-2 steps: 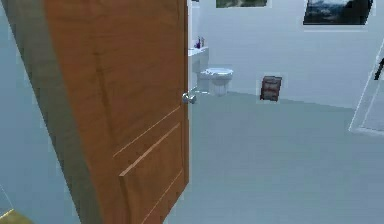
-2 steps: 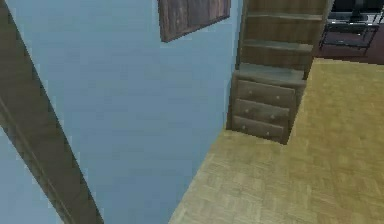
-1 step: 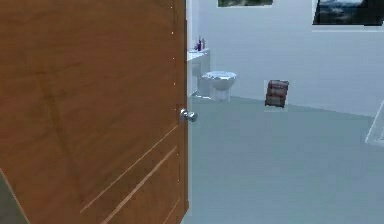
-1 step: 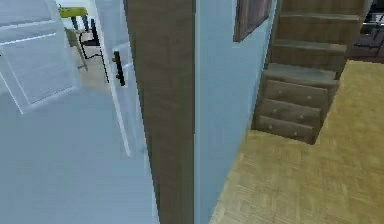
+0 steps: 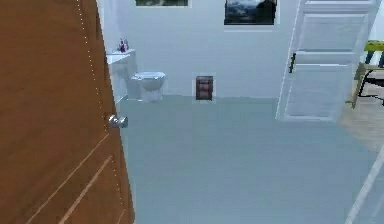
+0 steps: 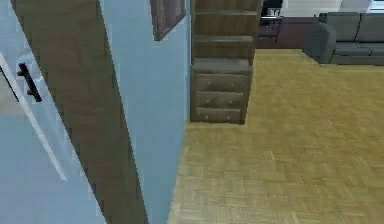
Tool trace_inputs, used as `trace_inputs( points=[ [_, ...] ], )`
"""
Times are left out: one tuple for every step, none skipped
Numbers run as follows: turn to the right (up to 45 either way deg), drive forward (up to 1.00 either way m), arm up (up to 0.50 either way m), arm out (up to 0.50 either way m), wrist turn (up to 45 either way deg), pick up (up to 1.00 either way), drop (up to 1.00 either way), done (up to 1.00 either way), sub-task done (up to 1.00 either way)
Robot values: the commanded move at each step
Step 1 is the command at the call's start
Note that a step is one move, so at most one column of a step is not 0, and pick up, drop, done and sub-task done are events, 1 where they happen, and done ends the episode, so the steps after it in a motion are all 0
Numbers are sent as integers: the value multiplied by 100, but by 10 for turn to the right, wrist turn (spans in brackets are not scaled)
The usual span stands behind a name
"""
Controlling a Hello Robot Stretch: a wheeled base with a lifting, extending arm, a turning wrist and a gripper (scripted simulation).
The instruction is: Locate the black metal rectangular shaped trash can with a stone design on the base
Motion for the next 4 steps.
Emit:
trace_inputs(
  points=[
    [0,100,0,0,0,0,0,0,0],
    [60,0,0,0,0,0,0,0,0],
    [0,20,0,0,0,0,0,0,0],
    [450,0,0,0,0,0,0,0,0]
  ],
)
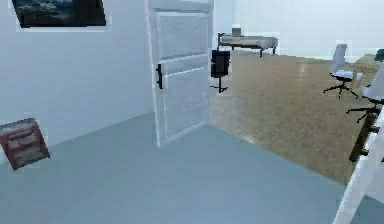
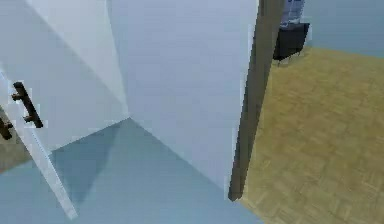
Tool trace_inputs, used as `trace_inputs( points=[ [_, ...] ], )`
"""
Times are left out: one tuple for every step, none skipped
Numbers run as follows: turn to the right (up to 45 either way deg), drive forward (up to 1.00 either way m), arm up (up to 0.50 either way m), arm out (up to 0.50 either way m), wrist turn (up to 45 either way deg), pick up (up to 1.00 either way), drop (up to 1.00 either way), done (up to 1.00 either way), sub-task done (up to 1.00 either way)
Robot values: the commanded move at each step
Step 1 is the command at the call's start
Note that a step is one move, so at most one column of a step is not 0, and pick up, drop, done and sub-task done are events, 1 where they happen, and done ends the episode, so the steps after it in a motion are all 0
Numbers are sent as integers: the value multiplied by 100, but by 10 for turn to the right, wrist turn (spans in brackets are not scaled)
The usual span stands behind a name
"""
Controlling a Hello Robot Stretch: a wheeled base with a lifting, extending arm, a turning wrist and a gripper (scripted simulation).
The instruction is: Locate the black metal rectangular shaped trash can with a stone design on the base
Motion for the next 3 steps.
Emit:
trace_inputs(
  points=[
    [450,0,0,0,0,0,0,0,0],
    [0,10,0,0,0,0,0,0,0],
    [-450,0,0,0,0,0,0,0,0]
  ],
)
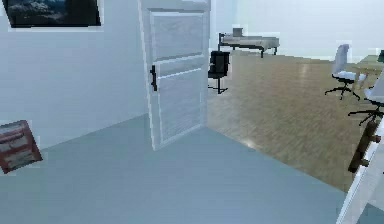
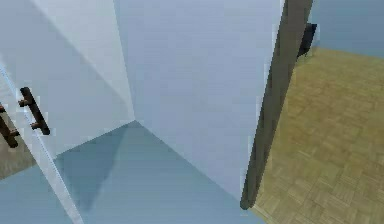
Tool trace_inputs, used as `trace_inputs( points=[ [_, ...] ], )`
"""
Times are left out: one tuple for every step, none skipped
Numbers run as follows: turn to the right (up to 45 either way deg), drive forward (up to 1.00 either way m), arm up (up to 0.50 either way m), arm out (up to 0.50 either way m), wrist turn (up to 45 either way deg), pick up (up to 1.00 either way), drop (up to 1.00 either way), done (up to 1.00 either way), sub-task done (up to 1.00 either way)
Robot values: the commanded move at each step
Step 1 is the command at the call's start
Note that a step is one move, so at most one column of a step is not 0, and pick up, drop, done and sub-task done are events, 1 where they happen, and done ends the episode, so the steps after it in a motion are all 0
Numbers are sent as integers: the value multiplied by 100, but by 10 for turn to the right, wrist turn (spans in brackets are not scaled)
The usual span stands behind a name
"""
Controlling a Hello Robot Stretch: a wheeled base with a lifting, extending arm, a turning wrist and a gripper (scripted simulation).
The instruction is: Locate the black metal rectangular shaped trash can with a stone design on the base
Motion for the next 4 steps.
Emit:
trace_inputs(
  points=[
    [-90,0,0,0,0,0,0,0,0],
    [0,35,0,0,0,0,0,0,0],
    [-450,0,0,0,0,0,0,0,0],
    [-450,0,0,0,0,0,0,0,0]
  ],
)
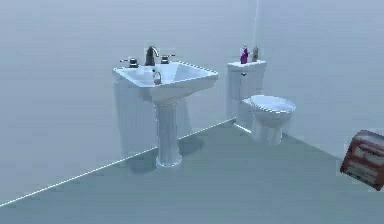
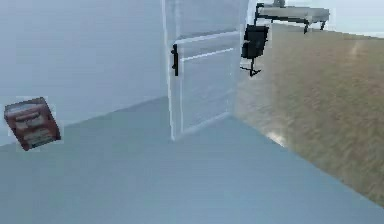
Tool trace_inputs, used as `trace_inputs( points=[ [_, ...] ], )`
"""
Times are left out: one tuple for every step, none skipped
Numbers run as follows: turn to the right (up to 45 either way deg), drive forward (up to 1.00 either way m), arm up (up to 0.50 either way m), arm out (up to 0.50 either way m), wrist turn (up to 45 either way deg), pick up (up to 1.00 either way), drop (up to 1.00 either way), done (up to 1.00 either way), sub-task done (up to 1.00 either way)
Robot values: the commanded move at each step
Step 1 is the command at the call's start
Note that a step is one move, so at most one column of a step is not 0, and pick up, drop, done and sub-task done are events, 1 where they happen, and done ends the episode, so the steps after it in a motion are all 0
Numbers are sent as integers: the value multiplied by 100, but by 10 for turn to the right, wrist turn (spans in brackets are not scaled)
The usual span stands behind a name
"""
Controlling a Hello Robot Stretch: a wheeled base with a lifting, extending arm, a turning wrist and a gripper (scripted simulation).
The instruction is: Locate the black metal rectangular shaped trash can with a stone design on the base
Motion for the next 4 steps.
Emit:
trace_inputs(
  points=[
    [0,75,0,0,0,0,0,0,0],
    [-420,0,0,0,0,0,0,0,0],
    [0,5,0,0,0,0,0,0,0],
    [-450,0,0,0,0,0,0,0,0]
  ],
)
